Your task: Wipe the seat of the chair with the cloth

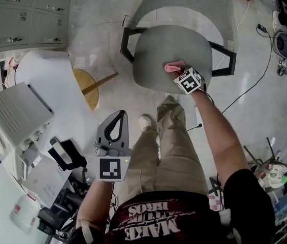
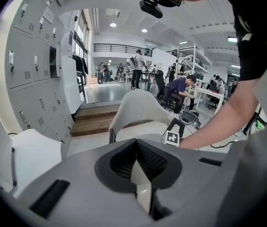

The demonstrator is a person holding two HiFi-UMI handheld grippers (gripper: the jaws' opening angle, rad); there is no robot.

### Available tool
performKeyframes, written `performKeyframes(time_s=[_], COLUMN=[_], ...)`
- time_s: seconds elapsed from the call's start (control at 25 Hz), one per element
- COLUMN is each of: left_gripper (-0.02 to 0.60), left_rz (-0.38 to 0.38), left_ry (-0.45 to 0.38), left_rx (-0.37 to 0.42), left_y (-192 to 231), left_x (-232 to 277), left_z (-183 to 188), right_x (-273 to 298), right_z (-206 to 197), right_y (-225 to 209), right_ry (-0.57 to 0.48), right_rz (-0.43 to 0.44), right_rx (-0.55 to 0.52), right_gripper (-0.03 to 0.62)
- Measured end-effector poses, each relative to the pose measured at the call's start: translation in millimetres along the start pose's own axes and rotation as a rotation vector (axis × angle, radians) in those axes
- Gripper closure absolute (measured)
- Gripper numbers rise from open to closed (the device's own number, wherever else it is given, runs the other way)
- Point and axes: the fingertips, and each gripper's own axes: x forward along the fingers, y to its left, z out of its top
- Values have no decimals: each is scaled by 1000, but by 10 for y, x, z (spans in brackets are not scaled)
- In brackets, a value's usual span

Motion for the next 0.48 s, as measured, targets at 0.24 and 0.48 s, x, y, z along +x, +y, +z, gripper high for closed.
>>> performKeyframes(time_s=[0.24,0.48], left_gripper=[577,575], left_rz=[-1,20], left_ry=[20,29], left_rx=[36,13], left_y=[-59,-75], left_x=[-84,-139], left_z=[-89,-58], right_x=[393,466], right_z=[459,136], right_y=[942,890], right_ry=[-39,-4], right_rz=[156,154], right_rx=[-94,-49], right_gripper=[563,563])
